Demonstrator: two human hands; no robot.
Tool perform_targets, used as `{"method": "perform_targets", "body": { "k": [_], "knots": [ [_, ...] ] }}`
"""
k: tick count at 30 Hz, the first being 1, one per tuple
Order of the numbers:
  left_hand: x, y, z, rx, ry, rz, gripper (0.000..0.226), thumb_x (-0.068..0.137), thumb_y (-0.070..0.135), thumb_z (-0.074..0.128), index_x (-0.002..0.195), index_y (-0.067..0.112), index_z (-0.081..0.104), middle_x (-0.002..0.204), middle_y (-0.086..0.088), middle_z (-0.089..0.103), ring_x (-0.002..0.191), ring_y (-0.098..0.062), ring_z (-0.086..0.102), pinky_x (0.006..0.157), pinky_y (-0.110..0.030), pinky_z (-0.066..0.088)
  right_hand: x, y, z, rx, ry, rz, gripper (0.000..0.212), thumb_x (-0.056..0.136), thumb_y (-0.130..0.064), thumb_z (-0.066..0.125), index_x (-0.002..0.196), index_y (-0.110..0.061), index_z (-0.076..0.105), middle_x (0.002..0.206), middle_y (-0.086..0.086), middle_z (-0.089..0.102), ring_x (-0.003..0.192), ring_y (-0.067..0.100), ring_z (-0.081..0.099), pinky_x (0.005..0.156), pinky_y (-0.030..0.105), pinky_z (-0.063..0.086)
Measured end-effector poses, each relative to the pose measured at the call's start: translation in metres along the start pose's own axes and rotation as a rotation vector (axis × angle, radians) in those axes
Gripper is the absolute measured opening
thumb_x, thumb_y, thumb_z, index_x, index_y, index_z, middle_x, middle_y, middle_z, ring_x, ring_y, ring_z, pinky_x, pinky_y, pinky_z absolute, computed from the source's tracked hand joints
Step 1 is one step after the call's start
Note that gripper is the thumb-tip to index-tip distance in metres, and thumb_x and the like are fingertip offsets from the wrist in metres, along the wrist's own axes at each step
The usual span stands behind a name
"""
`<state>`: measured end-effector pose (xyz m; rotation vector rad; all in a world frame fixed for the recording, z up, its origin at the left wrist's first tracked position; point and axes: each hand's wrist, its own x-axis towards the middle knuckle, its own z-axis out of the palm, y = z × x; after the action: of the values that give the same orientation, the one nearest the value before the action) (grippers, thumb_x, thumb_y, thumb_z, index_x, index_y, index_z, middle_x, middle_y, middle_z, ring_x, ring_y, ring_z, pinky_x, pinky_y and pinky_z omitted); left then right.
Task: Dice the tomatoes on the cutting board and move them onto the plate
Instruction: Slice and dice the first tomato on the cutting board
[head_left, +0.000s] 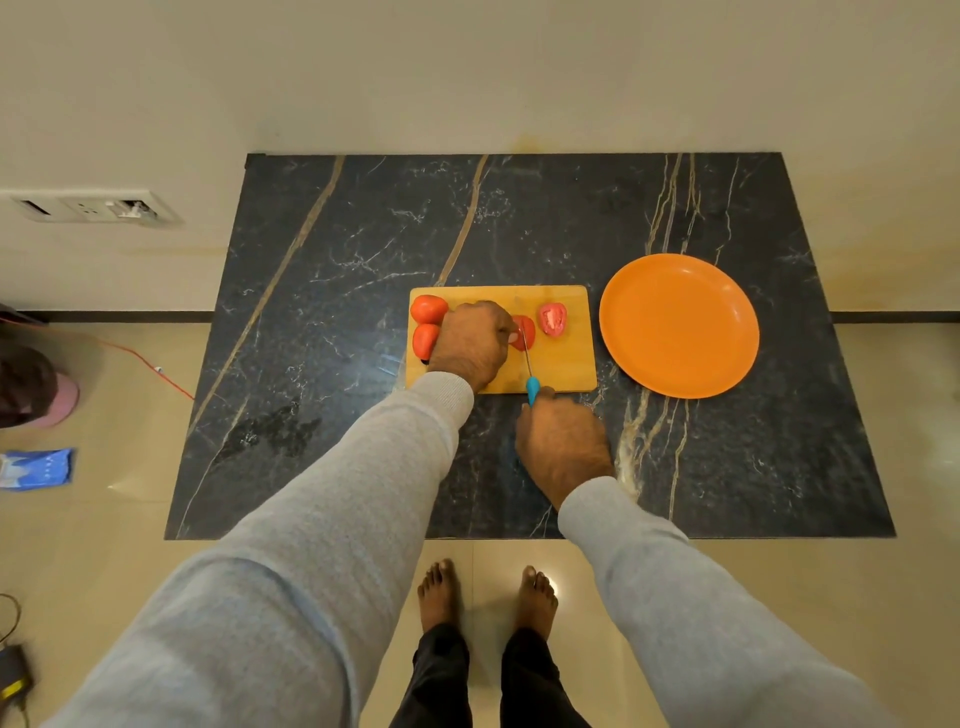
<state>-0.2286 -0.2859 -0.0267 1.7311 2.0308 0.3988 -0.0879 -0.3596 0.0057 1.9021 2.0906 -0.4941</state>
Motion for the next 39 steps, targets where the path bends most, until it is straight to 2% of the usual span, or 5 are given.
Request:
{"method": "perform_targets", "body": {
  "k": [5,9,14,23,39],
  "knots": [
    [-0.001,-0.003,-0.003,-0.022,-0.007,0.014,0.026,0.104,0.026,0.062,0.121,0.016,0.078,0.126,-0.007,0.075,0.116,-0.029,0.067,0.110,-0.041,0.049,-0.016,0.008,0.006,0.030,0.032,-0.009,0.039,0.105,-0.040,0.041,0.125,-0.009,0.056,0.101,0.010,0.070,0.089,0.030,0.069,0.071,0.037,0.055],
    [-0.002,-0.005,-0.002,-0.037,-0.003,0.017,0.027,0.104,0.028,0.063,0.123,0.015,0.078,0.127,-0.006,0.075,0.116,-0.029,0.068,0.109,-0.039,0.050,-0.028,0.013,0.000,0.077,0.139,-0.033,0.044,0.105,-0.046,0.036,0.123,-0.012,0.057,0.094,0.008,0.069,0.082,0.028,0.068,0.065,0.035,0.055],
    [-0.004,-0.005,0.002,-0.040,0.013,-0.008,0.026,0.105,0.027,0.062,0.124,0.017,0.078,0.125,-0.004,0.075,0.113,-0.026,0.069,0.109,-0.041,0.052,-0.004,-0.002,-0.015,0.072,0.200,-0.049,0.039,0.104,-0.042,0.041,0.124,-0.012,0.057,0.099,0.010,0.069,0.089,0.030,0.067,0.069,0.037,0.052],
    [-0.001,-0.005,0.001,-0.020,-0.025,0.001,0.026,0.104,0.031,0.063,0.120,0.019,0.079,0.120,-0.003,0.076,0.108,-0.024,0.069,0.106,-0.042,0.055,0.026,-0.017,-0.021,0.078,0.135,-0.017,0.031,0.102,-0.035,0.050,0.119,-0.011,0.060,0.103,0.008,0.066,0.094,0.028,0.066,0.069,0.035,0.044],
    [0.000,-0.003,0.000,0.053,-0.023,0.029,0.029,0.106,0.026,0.058,0.124,0.015,0.077,0.122,-0.007,0.075,0.109,-0.029,0.068,0.106,-0.043,0.054,0.007,-0.012,-0.010,0.020,0.030,-0.018,0.029,0.103,-0.029,0.050,0.122,-0.008,0.059,0.109,0.010,0.068,0.099,0.031,0.068,0.080,0.039,0.055]
  ]
}}
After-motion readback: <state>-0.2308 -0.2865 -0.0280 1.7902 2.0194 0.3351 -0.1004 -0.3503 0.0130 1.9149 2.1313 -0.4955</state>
